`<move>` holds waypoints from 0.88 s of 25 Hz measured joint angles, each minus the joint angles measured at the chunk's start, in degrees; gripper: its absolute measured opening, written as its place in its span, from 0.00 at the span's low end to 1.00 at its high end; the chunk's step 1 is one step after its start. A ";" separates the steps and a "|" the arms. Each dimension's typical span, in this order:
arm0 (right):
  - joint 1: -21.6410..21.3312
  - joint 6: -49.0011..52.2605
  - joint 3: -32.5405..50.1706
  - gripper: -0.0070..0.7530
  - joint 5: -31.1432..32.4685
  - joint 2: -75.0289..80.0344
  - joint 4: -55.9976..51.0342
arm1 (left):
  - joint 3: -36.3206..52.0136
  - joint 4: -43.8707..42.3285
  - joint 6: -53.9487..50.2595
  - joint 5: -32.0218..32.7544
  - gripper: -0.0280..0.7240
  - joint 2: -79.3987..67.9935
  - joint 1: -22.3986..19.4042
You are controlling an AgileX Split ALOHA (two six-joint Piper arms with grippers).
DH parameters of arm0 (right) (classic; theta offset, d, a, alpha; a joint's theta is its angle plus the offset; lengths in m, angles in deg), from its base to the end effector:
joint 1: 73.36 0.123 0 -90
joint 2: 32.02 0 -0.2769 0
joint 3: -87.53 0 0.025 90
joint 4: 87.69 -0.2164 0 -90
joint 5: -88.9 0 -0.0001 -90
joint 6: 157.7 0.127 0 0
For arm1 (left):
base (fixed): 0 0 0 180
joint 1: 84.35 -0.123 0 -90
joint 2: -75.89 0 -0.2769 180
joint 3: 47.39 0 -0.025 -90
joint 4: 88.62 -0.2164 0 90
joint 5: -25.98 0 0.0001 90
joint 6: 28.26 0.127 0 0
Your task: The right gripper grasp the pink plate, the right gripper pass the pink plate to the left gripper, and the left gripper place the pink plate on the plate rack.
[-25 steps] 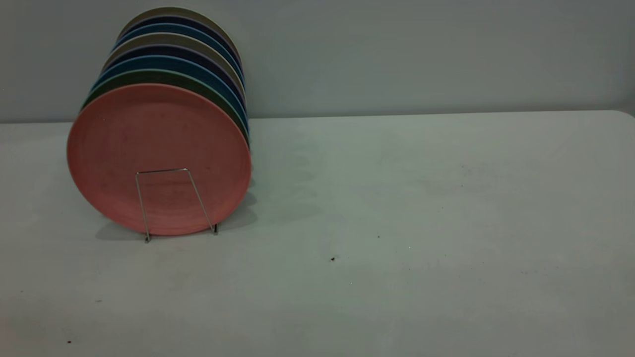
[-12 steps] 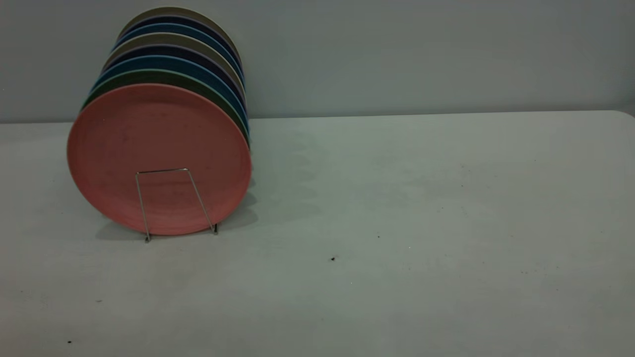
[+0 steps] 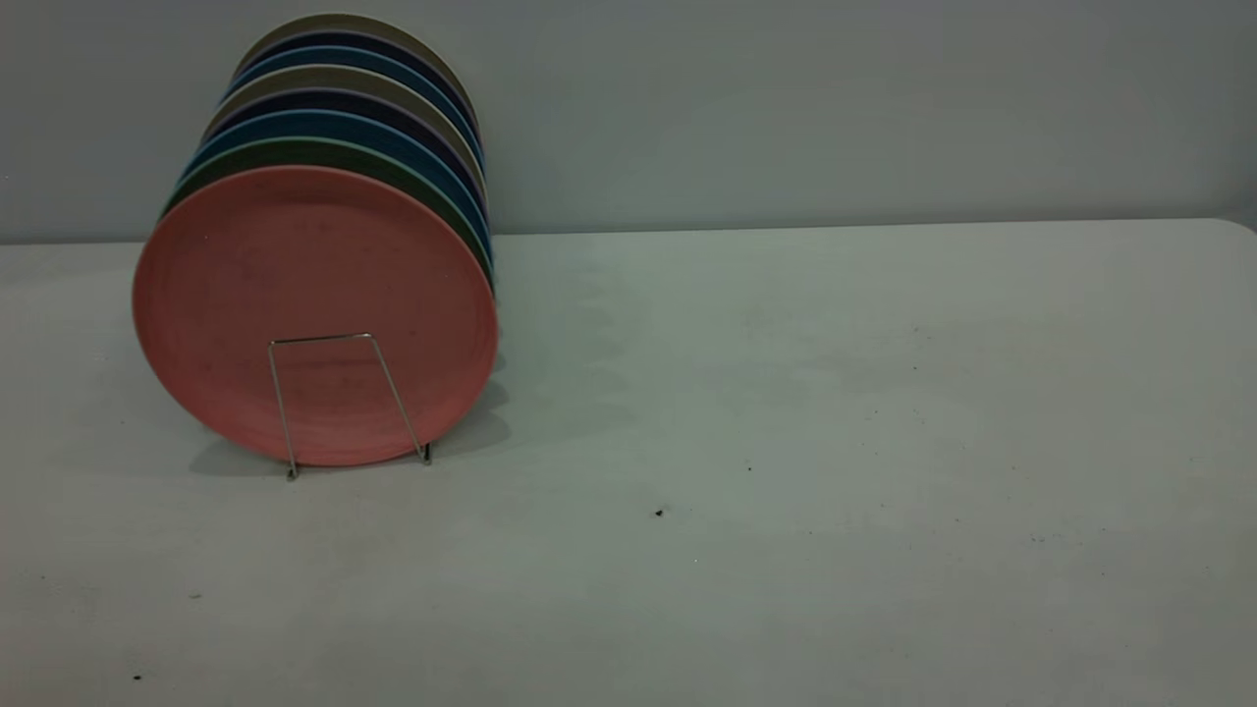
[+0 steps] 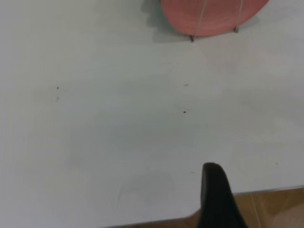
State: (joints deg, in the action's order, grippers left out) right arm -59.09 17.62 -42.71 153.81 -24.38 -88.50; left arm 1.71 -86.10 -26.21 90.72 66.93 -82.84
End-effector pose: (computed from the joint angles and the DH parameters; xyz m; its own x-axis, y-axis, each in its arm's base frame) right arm 0.0012 0.0020 0.2295 -0.4971 -0.2044 -0.8433 -0.2954 0.9537 -0.0571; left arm 0.0034 -0.0051 0.2330 -0.5401 0.0312 -0.8410 0.0689 0.9976 -0.0072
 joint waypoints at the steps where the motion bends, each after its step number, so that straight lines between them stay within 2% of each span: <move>1: 0.00 0.00 0.00 0.71 0.00 0.06 0.00 | 0.00 -0.06 -0.06 0.00 0.66 0.00 0.00; 16: -0.10 0.00 0.09 0.71 0.00 0.08 -0.01 | 0.00 -0.17 -0.18 0.00 0.66 0.00 0.00; 22: -8.50 0.00 0.14 0.71 0.02 -0.61 -0.39 | 0.00 -0.17 -0.18 0.06 0.66 1.97 0.00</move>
State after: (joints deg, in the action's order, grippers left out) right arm -67.59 17.62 -42.57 153.83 -24.99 -88.89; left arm 1.71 -86.27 -26.39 90.78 68.90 -82.84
